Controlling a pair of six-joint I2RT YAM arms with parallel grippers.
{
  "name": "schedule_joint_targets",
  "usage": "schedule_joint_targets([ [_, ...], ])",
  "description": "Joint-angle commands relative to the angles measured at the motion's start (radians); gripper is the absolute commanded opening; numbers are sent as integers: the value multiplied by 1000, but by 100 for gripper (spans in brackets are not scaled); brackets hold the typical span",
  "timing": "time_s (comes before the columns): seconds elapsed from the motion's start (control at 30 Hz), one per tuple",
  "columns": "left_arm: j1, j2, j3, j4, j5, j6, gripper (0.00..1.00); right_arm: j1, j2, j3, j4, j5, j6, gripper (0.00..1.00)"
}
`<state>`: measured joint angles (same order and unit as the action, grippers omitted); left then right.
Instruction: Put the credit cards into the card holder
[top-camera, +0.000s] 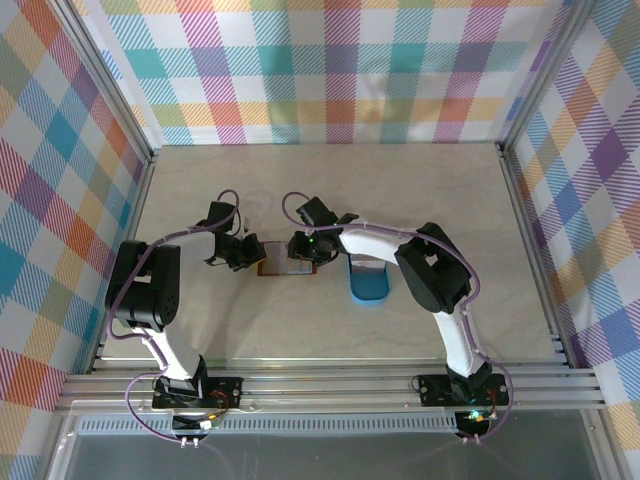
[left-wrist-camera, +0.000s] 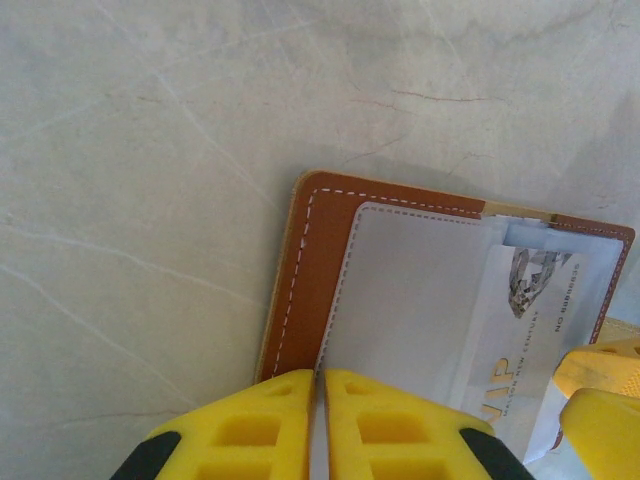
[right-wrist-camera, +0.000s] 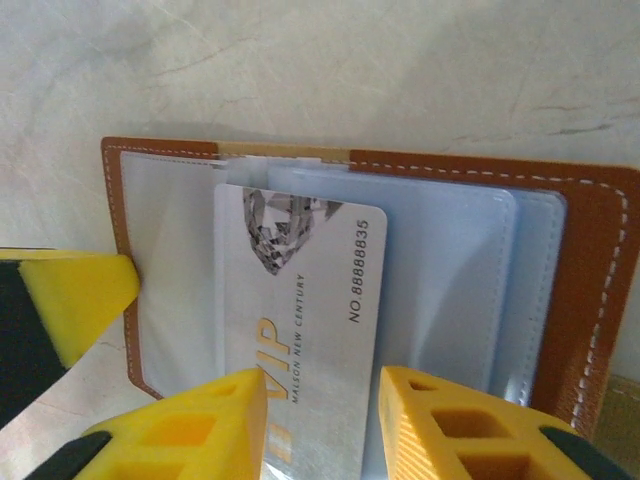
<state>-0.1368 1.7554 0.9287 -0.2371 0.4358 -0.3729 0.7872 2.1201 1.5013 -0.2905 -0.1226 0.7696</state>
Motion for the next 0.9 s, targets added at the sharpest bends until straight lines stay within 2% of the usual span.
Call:
schedule_joint_targets([
  [0.0,-9,29,6,-51,3,17,12,10,24,32,-22,-1,-14,34],
  [0.87,-9,33,3,-50,9,17,13,23,42,67,-68,38,-18,36],
])
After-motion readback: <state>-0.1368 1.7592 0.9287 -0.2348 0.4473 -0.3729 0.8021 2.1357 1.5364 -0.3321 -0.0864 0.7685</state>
